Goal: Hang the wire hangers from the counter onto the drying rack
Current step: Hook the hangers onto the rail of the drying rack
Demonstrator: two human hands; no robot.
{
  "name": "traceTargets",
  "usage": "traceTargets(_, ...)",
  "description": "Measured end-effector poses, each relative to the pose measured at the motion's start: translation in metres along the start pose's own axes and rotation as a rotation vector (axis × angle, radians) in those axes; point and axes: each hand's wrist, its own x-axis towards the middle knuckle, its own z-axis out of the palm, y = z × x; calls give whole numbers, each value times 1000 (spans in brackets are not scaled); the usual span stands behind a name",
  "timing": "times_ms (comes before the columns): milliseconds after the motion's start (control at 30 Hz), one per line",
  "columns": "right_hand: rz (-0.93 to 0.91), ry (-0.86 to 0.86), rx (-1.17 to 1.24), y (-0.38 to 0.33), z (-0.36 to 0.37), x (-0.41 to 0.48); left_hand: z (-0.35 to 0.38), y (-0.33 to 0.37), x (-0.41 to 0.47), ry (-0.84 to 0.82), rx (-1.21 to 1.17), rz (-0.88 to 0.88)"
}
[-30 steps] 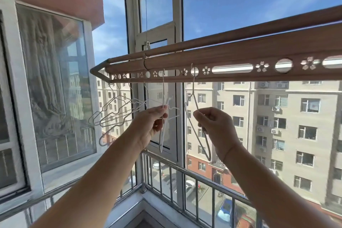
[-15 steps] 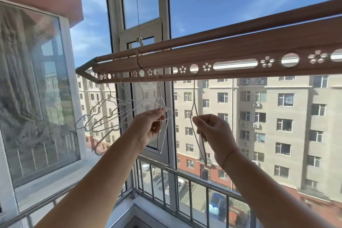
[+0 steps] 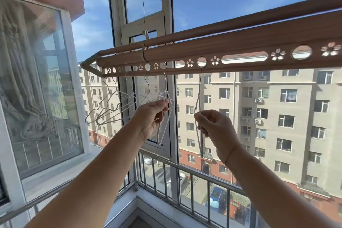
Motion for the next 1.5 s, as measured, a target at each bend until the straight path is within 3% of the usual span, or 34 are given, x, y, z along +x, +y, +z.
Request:
traceTargets(333,13,6,17,1,-5,-6,8,-6,6,1,47,-76)
traceTargets(567,-3,-28,-10,5,-12,-16,-12,-19,-16,34,114,-18)
traceTargets(700,66,-28,32,18,-27,-26,-36,-40,-46,89,84,8)
traceTargets(833,126,-46,-85,52,-46,-43,-52,-87,-84,109,117,-90)
traceTargets(1000,145,-91,-277,93,-80,-74,-41,-149,-131,-78,257,-227)
traceTargets(1300,141,-145,-571,112,-183,-137,48,-206,-191,-488,512,-234)
traceTargets(1500,196,5,-635,90,-300,-193,161,-232,-228,-667,536,-183)
